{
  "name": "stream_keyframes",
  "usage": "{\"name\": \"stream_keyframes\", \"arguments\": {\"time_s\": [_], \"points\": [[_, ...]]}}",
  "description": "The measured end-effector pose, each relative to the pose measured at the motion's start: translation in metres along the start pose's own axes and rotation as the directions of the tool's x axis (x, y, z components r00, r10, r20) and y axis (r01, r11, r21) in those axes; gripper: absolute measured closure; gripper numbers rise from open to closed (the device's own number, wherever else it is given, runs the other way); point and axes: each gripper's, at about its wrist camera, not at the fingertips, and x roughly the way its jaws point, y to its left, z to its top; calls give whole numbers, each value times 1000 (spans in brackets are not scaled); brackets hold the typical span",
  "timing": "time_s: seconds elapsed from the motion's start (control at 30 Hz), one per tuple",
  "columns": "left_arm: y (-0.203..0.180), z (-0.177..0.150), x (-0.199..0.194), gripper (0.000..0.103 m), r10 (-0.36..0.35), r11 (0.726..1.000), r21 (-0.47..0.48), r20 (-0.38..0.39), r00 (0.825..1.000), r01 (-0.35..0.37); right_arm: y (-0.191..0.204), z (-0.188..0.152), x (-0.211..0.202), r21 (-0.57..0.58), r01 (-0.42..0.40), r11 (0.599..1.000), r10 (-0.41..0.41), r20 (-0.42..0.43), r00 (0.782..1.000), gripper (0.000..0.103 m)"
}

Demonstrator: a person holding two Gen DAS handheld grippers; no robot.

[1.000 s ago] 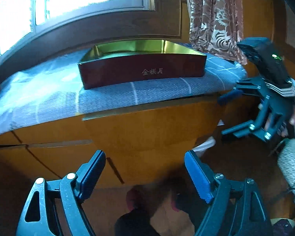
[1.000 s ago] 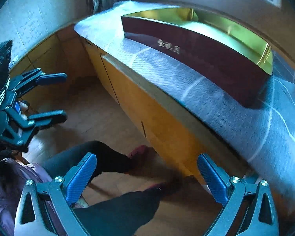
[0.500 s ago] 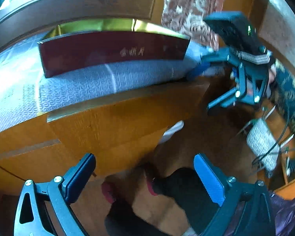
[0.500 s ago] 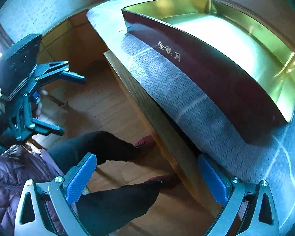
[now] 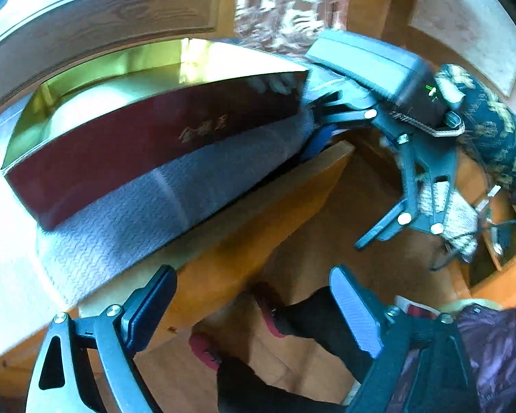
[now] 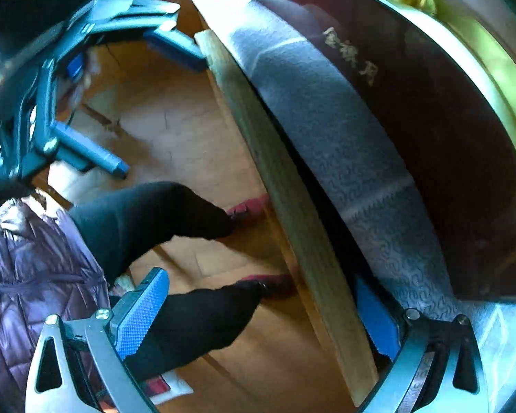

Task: Organize soft objects

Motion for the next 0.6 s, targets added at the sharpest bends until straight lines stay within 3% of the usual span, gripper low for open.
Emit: {"name": "stream_keyframes", "arguments": {"time_s": [0.07,0.3,0.5,0.6], "points": [[4,7,2,14,31,999,14,-18,999,-31,3,2,1,-15,2,1000,-2,-25,1000,0],[18,20,10,14,20,999,52,-86,996,-15,14,10,10,-54,51,997,-56,-92,994,0],[24,26,35,14,27,994,105,-224,974,-4,13,12,16,-64,44,997,-51,-121,991,0],[26,25,48,15,60,992,126,-249,967,-29,14,11,17,-77,48,996,-57,-125,991,0]]}}
